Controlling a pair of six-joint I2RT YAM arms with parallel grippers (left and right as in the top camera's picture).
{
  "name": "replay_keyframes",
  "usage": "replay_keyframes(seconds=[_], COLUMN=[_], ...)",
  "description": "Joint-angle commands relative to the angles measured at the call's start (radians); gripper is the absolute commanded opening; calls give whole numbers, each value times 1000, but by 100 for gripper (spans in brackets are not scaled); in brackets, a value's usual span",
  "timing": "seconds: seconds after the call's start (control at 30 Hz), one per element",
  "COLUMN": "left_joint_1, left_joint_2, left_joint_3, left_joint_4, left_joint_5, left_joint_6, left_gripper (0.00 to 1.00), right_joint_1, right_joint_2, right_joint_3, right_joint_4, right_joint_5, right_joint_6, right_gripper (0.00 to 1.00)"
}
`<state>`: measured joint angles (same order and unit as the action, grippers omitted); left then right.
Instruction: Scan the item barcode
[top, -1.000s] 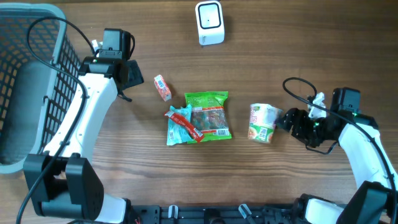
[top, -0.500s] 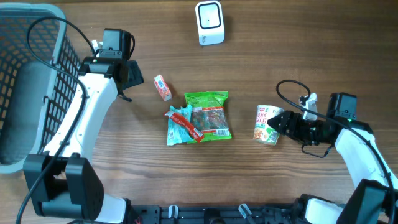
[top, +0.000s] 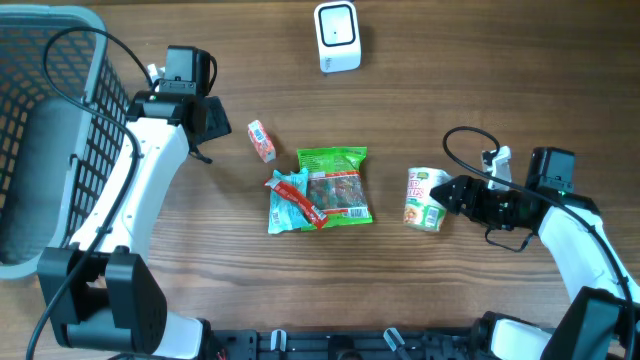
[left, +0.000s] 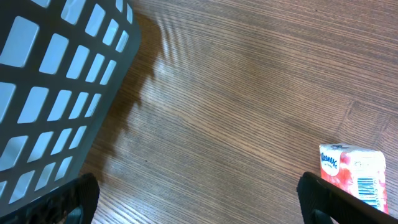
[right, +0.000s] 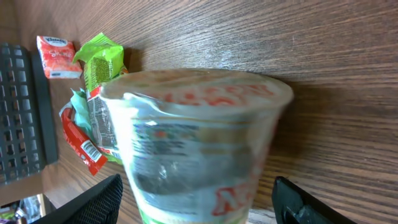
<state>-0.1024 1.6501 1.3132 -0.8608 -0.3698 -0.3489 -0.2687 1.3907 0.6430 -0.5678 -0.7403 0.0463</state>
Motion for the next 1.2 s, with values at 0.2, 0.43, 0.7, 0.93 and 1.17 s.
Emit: replay_keyframes(seconds=[0.2, 0.43, 0.7, 0.93, 1.17], left_joint_1=[3, 3, 3, 3, 3], left_joint_2=[-6, -6, -6, -6, -6], left_joint_3=[-1, -1, -1, -1, -1], left_joint_4=[1, 1, 1, 1, 1], left_joint_5=[-13, -13, -13, -13, -13], left_joint_6=[12, 12, 12, 12, 12], left_gripper=[100, 100, 100, 100, 100], right_joint_1=[4, -8, -21, -34, -92], right_joint_2=[11, 11, 11, 11, 2], right_joint_3=[-66, -58, -62, -58, -11], right_joint_4=[101, 108, 97, 103, 58], right_joint_5=[-80, -91, 12, 11, -93], right_joint_6=[-17, -16, 6, 6, -25], right_gripper=[75, 83, 79, 79, 81])
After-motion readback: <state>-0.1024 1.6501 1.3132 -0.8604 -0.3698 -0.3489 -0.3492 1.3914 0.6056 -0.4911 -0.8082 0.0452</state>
